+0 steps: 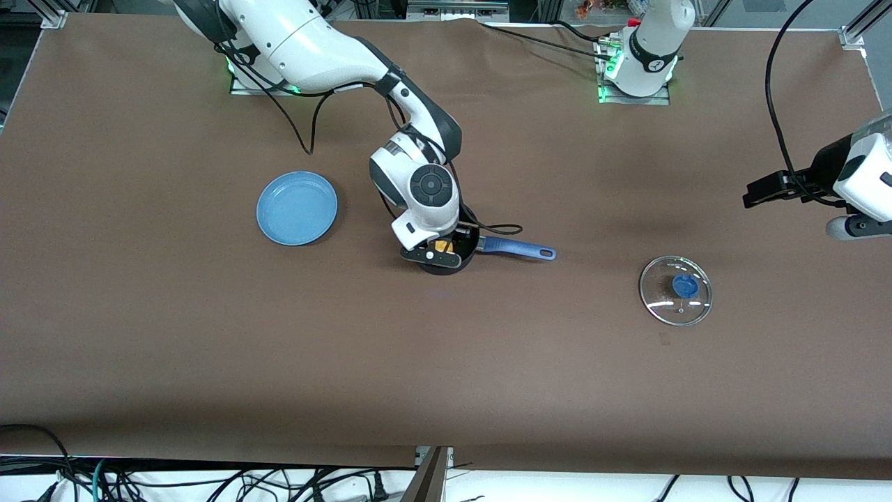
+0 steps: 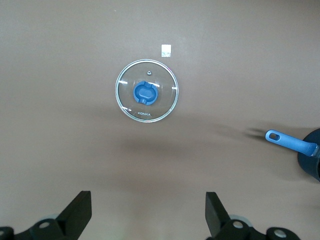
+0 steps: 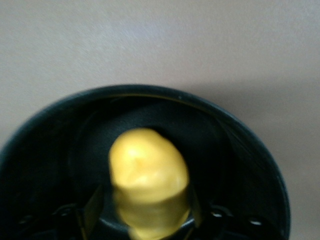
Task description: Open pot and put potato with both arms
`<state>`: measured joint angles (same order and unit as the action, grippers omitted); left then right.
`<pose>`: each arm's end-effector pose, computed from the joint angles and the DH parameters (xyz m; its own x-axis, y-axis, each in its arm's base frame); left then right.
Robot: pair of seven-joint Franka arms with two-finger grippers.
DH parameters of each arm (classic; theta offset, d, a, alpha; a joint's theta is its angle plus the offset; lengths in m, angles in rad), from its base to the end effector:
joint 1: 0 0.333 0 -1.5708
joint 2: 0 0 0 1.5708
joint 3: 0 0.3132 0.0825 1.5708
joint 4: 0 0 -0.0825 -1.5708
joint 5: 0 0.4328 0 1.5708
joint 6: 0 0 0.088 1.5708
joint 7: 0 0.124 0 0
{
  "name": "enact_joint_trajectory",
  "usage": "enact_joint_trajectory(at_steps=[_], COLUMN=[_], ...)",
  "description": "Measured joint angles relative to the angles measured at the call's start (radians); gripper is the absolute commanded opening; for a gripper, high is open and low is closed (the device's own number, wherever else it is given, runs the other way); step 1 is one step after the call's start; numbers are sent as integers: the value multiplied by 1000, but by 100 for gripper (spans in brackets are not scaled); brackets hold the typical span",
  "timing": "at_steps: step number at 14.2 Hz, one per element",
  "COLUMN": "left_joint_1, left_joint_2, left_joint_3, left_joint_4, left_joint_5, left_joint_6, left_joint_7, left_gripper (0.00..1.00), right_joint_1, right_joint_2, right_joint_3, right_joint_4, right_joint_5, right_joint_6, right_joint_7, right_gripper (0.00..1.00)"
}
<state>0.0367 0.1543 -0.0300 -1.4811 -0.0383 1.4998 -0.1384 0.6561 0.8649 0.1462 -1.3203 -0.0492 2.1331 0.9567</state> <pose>0.6373 0.0005 0.5496 0.9800 0.1414 -0.1397 0.1461 -0.9890 0.0238 0.5560 0.5407 0.1678 0.9812 -0.1739 -0.0832 -0.1749 -0.9846 -0.0047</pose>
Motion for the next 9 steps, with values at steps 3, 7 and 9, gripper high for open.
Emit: enact_joint_trajectory(at_steps=[3, 7, 9], left_joint_1=[0, 0, 0], left_joint_2=[0, 0, 0], left_joint_3=[0, 0, -1], left_joint_4=[0, 0, 0], left_joint_5=[0, 0, 0], left_joint_6=[0, 0, 0], left_joint_7=[0, 0, 0], left_gripper=[100, 100, 100], right_joint_1=[-1, -64, -134], right_joint_2=[-39, -209, -312], right_joint_3=[-3, -19, -24], right_joint_4=[30, 55, 56], right_joint_5=[0, -3, -3], right_joint_6=[-79, -224, -313], right_joint_7=[-1, -23, -113], right_gripper=[100, 100, 100])
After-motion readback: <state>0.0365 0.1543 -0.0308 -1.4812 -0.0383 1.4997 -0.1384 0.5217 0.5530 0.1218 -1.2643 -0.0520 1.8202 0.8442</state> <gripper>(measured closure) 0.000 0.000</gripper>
